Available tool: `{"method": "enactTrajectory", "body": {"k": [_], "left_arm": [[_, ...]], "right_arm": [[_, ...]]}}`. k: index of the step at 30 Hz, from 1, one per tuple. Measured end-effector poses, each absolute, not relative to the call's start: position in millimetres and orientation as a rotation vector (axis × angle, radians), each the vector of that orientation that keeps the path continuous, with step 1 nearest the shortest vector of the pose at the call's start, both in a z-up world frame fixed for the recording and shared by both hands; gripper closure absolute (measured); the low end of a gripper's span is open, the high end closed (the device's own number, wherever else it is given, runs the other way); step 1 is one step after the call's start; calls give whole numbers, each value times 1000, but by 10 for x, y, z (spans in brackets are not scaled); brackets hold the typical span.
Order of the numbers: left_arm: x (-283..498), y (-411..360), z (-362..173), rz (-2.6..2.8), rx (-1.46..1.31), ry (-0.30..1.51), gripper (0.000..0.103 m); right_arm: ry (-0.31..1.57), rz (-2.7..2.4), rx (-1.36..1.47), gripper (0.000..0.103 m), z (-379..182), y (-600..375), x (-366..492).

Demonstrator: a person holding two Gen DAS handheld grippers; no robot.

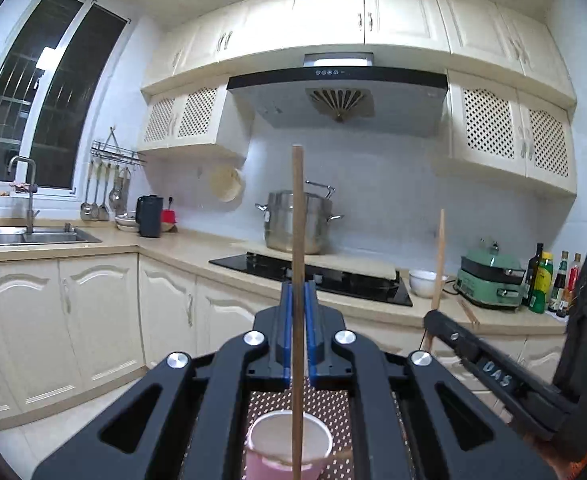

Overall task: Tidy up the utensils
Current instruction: 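Lift the chopstick with the right tool and insert it into the pink cup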

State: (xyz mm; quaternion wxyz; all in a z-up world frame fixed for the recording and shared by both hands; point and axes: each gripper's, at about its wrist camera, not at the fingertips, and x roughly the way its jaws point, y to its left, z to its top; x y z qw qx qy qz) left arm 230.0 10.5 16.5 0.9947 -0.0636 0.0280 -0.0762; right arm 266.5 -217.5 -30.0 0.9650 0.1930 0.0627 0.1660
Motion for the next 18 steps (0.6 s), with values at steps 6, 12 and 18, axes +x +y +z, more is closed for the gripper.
{"method": "enactTrajectory", "body": {"k": [6,12,18], "left_arm": [[2530,130,131,-119,-175,13,97],[2694,140,-15,-96,-180,11,97],[2778,109,-166,-92,-164,29,97]], "right_arm": [[103,390,475,97,-412,-2206,2959],[67,459,506,97,-402,-2110,3049],[74,506,478,97,-454,-2012,3103]]}}
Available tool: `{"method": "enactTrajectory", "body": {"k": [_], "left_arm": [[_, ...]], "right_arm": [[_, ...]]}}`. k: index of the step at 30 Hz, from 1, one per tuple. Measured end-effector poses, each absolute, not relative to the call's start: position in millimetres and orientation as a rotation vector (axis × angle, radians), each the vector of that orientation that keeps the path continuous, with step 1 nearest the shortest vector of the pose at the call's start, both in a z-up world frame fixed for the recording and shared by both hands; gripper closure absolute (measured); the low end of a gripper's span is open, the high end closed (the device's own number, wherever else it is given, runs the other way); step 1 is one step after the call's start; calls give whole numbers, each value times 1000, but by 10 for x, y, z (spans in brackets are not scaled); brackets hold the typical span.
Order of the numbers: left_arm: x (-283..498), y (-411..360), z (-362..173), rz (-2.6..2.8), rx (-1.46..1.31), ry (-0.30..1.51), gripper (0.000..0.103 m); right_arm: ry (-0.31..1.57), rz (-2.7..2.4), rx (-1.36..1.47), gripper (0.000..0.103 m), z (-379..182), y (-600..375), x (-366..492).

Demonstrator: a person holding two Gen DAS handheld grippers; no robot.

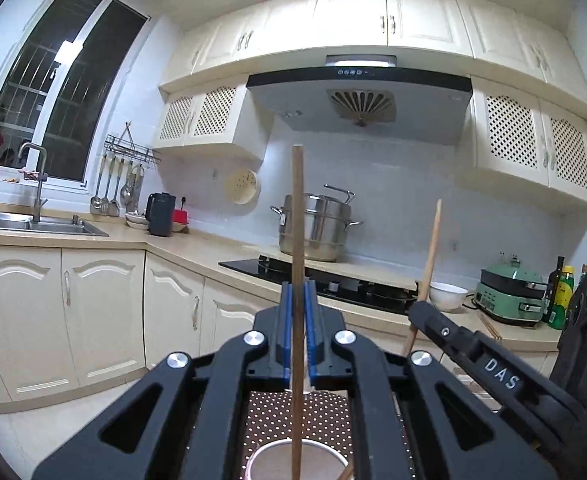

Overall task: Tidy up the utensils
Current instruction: 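Lift the chopstick with the right tool and insert it into the pink cup, then open the right tool to release the chopstick and move back to the pile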

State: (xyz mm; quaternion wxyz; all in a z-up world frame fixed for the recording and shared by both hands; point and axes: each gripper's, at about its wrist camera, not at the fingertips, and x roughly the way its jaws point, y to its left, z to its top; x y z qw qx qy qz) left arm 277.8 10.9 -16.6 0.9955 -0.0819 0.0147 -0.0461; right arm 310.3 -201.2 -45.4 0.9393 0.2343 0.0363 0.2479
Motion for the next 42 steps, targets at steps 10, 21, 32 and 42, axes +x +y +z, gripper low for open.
{"method": "enactTrajectory", "body": {"k": [10,21,32,42], "left_arm": [[2805,138,-284,-121,-170,98,96],[2659,127,-200,-119,-132,113,68],[2620,161,-149,-89,-113,171,60],[2538,216,-79,-83,-102,213,56]], "right_arm": [[98,554,454,97,-439,-2011,3121],[101,578,400,97,-391,-1929,3085],[100,557,321,96,-321,-1837,2971],[139,510,249,91,-298,-1719,2878]]}}
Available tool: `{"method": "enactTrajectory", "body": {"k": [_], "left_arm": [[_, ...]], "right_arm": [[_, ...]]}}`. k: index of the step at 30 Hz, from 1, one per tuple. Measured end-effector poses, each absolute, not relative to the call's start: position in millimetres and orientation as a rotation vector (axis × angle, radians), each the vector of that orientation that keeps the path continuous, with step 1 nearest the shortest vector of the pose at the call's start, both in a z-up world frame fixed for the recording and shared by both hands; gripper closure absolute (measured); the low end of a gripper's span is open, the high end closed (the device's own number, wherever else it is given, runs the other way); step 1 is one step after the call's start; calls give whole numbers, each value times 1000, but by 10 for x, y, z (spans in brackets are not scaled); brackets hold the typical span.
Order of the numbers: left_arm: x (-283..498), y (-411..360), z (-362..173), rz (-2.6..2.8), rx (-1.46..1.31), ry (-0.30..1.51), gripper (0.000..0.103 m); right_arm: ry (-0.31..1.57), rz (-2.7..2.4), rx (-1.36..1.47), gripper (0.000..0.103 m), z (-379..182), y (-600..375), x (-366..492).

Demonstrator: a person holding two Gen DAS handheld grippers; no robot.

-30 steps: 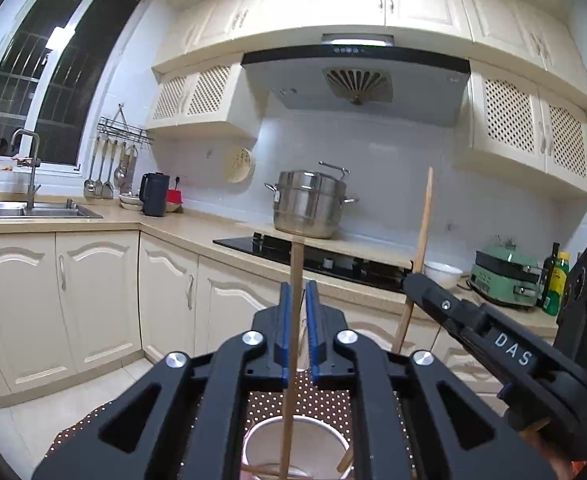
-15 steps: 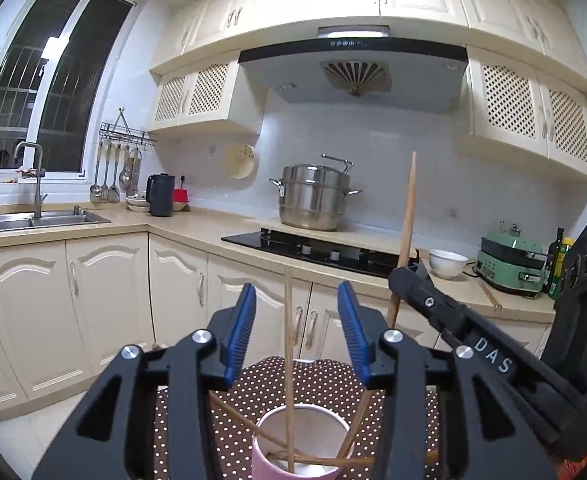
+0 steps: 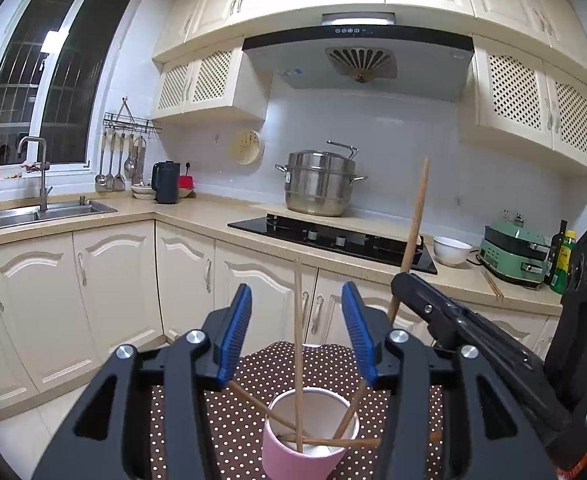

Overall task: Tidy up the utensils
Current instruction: 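Open the right tool to release the chopstick and move back to the pile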

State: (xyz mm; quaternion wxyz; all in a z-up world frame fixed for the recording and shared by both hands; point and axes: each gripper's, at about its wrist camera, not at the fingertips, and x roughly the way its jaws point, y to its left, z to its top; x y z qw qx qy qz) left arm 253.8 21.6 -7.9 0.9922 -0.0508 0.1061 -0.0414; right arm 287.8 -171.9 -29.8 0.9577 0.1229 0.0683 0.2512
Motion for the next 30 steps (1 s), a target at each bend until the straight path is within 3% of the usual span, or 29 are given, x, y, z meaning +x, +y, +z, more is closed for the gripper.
{"method": "enactTrajectory", "body": {"k": [1,3,4,14,21,30], "left_arm": [[2533,216,-70,-83,-99,219,56],[2505,220,-60,-83,-100,230,56],[2491,237,-48,-82,-107,237,56],[2221,308,134,-73,-98,235,55],[1920,322,175,-81,-66,253,49],[1758,220,-86,-149,49,485,48]], "right_arm": [[140,504,248,87,-289,-1716,2863],[130,482,254,64,-264,-1732,2818],[124,472,265,60,-250,-1753,2788],[117,452,235,60,-63,-1740,2485],[145,397,192,58,32,-1751,2131],[304,291,51,58,-136,-1741,1797]]}}
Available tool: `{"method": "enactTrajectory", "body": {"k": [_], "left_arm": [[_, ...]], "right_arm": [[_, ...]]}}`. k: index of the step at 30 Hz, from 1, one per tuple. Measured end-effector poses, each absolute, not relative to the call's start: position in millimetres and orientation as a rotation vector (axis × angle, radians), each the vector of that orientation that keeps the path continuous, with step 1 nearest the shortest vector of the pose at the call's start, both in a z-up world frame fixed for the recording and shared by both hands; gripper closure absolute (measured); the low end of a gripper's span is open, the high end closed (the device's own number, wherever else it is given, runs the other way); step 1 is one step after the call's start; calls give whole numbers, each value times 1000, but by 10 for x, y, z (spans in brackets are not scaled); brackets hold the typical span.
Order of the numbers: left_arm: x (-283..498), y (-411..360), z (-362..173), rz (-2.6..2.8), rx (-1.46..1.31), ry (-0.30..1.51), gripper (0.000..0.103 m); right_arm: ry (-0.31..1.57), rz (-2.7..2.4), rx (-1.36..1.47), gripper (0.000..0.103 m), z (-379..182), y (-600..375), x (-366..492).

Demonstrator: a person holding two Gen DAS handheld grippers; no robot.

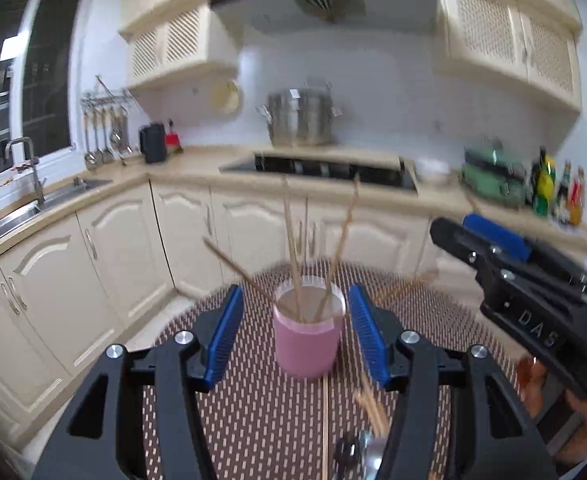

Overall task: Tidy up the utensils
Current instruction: 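Open the right tool to release the chopstick and move back to the pile, then grasp a single wooden chopstick from the pile with the right tool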

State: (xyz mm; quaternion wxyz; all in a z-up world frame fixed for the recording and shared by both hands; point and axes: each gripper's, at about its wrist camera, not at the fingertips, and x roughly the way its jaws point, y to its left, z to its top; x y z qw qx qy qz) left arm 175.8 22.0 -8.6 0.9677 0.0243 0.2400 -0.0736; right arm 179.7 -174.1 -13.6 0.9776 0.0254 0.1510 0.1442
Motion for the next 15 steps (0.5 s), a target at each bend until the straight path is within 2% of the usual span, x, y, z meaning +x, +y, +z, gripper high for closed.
{"method": "enactTrajectory", "body": {"k": [4,7,11,15], "left_arm": [[1830,205,-408,-214,96,700,48],[1928,228,-738,-201,135,877,48],[1996,304,-1060,-236,111,1028,49],[2013,350,-1267,-237,109,1109,49]], "right_arm": [[489,290,1,57,-410,-1788,1779],[713,321,-60,57,-741,-1778,1855],[995,331,-172,57,-1288,-1739,1891],[1085,366,-170,68,-1497,-1732,1856]]}}
